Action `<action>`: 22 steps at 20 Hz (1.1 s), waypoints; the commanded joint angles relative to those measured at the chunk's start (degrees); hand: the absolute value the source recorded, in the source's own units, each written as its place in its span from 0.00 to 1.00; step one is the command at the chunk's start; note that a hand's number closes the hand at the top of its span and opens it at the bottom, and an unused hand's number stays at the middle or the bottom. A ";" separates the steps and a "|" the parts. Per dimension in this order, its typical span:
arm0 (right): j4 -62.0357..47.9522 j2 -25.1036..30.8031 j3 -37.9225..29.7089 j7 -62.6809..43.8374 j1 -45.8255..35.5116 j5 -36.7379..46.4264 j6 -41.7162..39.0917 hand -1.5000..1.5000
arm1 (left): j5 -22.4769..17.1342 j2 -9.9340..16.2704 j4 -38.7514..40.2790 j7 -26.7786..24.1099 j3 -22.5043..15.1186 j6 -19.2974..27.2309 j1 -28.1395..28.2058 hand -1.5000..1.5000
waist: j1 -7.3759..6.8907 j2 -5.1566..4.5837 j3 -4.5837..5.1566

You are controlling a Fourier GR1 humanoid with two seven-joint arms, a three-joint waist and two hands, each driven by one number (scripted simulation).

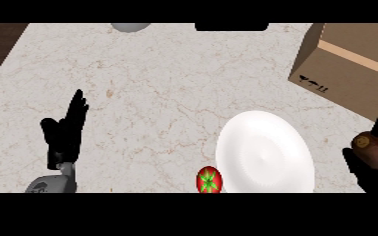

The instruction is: Pick the sweet potato from the plate and place it in the cardboard box

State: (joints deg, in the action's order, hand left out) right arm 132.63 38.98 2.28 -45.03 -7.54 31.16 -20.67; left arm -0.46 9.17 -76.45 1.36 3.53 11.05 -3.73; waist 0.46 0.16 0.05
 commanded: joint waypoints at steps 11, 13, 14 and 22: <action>-24.23 2.47 -18.68 19.56 -9.69 -1.38 1.33 1.00 | 0.14 0.06 -1.87 1.38 0.47 -1.39 0.29 0.50 | -0.87 -0.22 -0.06; -31.83 1.92 -17.26 24.28 -12.19 0.67 4.74 1.00 | 2.19 -2.02 1.21 -0.33 -0.85 0.79 -1.89 0.50 | -0.99 -0.34 -0.06; -37.33 2.44 -17.39 25.25 -15.73 0.38 5.45 1.00 | 0.82 -1.18 1.20 -0.32 -0.12 -0.92 -1.38 0.50 | -1.42 -0.43 -0.06; -61.68 3.08 -16.99 43.04 -22.14 4.85 12.82 1.00 | 0.94 -0.86 1.45 -1.00 0.80 -1.15 -1.80 0.50 | -1.44 -0.44 -0.07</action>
State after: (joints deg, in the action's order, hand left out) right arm 81.95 42.14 -15.57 -9.68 -26.74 33.01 -11.93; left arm 0.27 8.64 -75.66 1.61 4.04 9.73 -5.62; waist -0.94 -0.25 -0.02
